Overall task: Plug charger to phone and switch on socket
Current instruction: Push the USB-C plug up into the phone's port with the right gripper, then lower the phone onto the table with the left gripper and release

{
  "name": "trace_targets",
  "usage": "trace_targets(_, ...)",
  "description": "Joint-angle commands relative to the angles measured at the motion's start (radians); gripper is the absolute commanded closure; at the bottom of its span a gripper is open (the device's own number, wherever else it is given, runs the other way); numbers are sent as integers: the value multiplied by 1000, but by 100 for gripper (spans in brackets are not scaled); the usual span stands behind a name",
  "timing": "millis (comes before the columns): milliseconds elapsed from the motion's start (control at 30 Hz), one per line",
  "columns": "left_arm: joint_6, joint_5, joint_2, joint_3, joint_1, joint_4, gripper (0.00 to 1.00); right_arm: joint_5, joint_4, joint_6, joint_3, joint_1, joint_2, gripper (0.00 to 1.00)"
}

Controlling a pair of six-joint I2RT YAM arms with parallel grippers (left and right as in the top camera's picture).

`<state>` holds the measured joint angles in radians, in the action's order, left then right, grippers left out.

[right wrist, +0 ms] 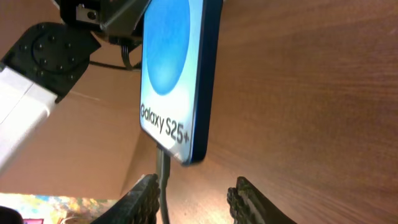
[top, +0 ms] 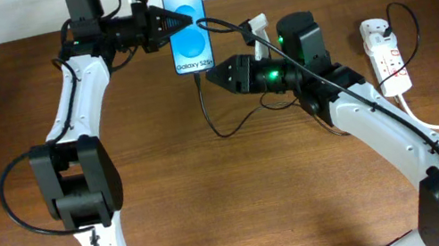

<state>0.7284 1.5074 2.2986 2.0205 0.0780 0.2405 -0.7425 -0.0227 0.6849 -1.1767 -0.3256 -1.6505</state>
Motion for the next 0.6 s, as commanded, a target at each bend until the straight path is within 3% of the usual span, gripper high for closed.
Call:
trace_targets(0, -100, 42, 29, -25, -3, -1, 100, -30, -55, -66, -20, 8, 8, 53)
trace_targets(167, -300, -2, 114, -27, 7, 234, 100, 130, -335, -158, -20, 93, 8, 44)
trace_targets(300, -563, -374, 114, -27, 60, 622, 100, 178, -402, -190, -20, 132, 8, 42)
trace_targets(367, -623, -567, 114, -27, 95, 751, 100, 180, -412, -210, -20, 132, 8, 42)
trace_targets(500, -625, -867, 114, -27, 151, 809, 100, 180, -425, -211, -20, 130, 8, 42)
trace_targets(567, -624, -919, 116, -27, 151, 809, 100, 188, -435, -210, -20, 130, 8, 42)
